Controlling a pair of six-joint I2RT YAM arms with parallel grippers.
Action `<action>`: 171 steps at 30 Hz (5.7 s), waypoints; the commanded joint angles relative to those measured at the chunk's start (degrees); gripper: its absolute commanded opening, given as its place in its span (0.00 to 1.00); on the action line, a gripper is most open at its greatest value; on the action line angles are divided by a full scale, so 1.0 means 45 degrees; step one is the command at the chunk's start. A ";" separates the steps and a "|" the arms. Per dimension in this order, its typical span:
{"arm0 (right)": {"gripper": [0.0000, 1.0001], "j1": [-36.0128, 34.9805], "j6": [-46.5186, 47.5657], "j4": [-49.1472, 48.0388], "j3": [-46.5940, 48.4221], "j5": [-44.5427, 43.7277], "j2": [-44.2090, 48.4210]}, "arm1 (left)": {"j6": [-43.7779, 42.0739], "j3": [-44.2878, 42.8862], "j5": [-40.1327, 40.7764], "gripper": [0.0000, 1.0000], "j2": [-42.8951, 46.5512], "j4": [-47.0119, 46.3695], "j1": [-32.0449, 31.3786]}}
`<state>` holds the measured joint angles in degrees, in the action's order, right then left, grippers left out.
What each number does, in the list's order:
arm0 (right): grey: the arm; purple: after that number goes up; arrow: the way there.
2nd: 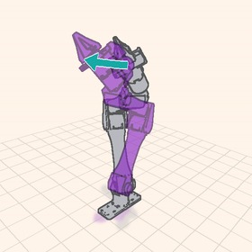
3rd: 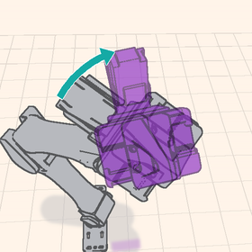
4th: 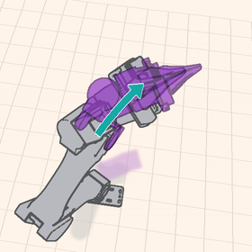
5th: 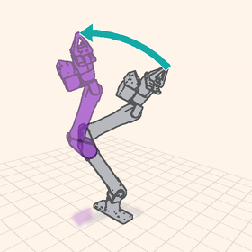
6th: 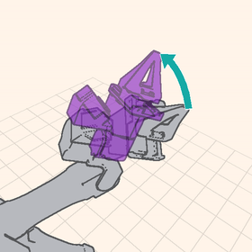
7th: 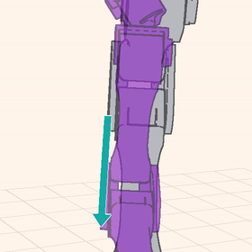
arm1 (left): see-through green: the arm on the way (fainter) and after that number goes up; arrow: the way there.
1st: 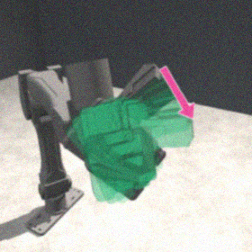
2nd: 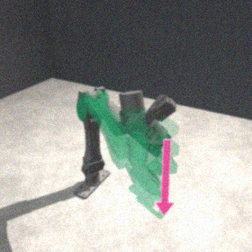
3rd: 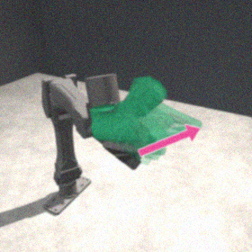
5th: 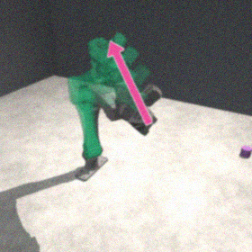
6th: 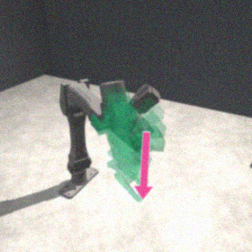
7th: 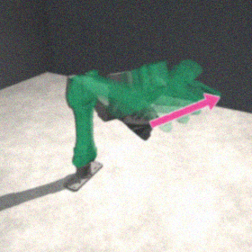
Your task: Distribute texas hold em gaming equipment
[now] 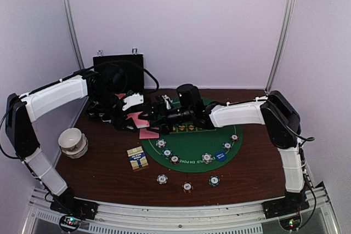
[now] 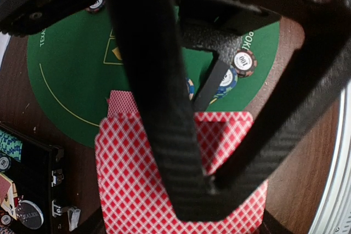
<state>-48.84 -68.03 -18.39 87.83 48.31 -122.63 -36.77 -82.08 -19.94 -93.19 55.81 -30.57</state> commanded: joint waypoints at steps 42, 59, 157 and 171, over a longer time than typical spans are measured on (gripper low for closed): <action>0.45 0.0638 0.0175 0.0456 -0.0393 0.0747 0.1142 | 0.0009 -0.0333 -0.0380 0.00 0.0083 0.0008 0.0074; 0.22 0.0527 -0.0653 -0.0186 -0.0691 0.1110 0.1513 | -0.0030 -0.0352 -0.0203 0.00 -0.0050 0.0003 0.0074; 0.75 0.2564 0.4186 0.5838 0.0787 -0.1638 0.2634 | 0.0300 -0.1074 -0.0269 0.00 0.0116 0.0497 0.0074; 0.81 0.0534 0.1140 0.1140 -0.0544 -0.0652 0.1992 | 0.0555 -0.0978 -0.0528 0.00 0.0260 0.0501 0.0074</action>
<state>-45.10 -58.70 -5.37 86.02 43.92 -111.94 -34.96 -84.97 -20.62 -93.23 58.43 -30.48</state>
